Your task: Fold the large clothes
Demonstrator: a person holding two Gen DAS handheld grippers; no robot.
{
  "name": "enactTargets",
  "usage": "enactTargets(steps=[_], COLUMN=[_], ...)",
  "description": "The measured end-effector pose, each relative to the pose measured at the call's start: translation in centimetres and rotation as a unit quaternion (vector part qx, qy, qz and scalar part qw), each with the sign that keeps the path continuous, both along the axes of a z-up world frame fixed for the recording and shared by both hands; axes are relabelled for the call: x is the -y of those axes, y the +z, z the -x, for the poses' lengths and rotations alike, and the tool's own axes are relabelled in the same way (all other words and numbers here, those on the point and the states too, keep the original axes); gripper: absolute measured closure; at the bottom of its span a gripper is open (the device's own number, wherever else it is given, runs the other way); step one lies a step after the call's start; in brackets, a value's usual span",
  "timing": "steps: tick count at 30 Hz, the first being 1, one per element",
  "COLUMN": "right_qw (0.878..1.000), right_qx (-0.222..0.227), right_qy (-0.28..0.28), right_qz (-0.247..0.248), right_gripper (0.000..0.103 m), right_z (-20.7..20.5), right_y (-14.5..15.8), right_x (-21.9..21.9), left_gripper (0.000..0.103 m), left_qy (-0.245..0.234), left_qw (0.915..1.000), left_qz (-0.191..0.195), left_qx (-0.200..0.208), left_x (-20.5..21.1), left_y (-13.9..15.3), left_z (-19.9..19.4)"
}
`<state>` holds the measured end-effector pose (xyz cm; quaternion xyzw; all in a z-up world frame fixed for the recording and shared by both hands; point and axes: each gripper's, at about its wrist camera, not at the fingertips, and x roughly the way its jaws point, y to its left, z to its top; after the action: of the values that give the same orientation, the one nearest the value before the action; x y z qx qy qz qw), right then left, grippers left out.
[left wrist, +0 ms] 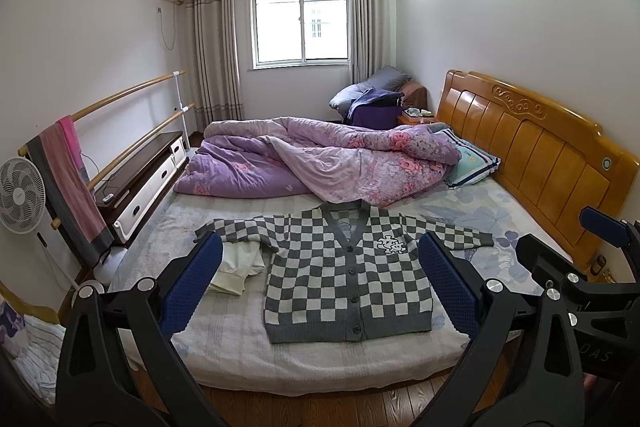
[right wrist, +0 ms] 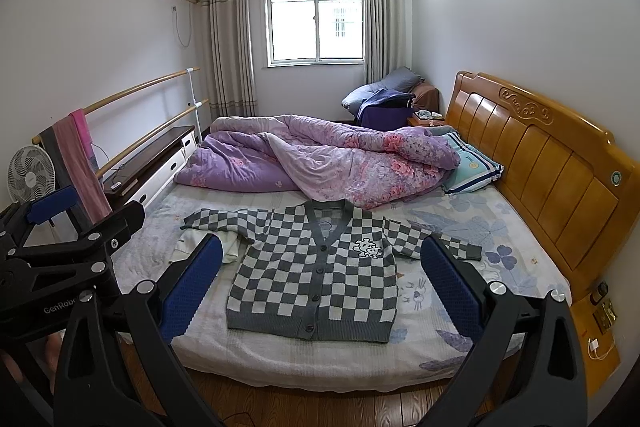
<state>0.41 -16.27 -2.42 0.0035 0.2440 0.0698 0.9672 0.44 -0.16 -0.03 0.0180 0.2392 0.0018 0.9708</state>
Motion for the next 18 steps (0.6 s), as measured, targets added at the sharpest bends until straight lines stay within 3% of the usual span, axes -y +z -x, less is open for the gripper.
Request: enactTargets(steps=[18], right_qw=[1.000], right_qx=[-0.001], right_qy=[0.000], right_qz=[0.001], right_gripper=[0.007], right_z=[-0.7], right_y=[0.2], right_x=[-0.1], left_gripper=[0.005], left_qy=[0.001], left_qw=[1.0000], left_qz=[-0.001], left_qx=[0.000], left_x=[-0.6], left_y=[-0.4], left_z=[-1.3])
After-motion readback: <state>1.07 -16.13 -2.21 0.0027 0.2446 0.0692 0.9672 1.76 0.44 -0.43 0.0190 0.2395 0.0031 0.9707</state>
